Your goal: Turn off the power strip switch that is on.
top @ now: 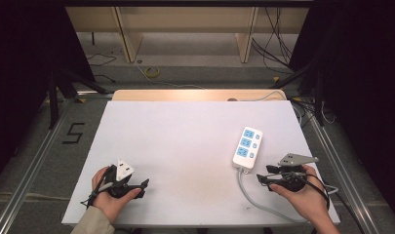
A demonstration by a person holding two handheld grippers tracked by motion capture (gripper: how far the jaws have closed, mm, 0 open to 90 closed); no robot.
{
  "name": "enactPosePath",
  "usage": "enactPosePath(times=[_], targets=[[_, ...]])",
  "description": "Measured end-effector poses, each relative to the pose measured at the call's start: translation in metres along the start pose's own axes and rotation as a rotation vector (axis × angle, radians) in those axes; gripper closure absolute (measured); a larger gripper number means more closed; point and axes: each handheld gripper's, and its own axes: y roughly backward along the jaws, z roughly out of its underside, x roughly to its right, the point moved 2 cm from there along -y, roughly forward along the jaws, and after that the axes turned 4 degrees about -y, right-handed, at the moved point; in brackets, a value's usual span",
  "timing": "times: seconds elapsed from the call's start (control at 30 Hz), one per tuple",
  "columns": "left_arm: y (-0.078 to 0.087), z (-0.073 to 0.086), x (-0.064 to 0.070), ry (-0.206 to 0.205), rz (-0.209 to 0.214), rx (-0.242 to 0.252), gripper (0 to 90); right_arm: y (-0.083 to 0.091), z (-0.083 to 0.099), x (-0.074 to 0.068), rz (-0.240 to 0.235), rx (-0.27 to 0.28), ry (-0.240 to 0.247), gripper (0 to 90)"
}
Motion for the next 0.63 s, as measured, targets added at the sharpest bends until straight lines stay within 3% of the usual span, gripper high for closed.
enactPosePath(times=[0.33, 0.63], targets=[[-0.001, 0.001, -0.001, 0.004, 0.007, -0.002, 15.3, -0.002, 0.022, -0.005, 0.001, 0.086, 0.003, 42.5], [-0.004, 0.002, -0.003, 0.021, 0.016, -0.002, 15.2, -0.002, 0.026, -0.007, 0.001, 0.143, 0.011, 38.9]])
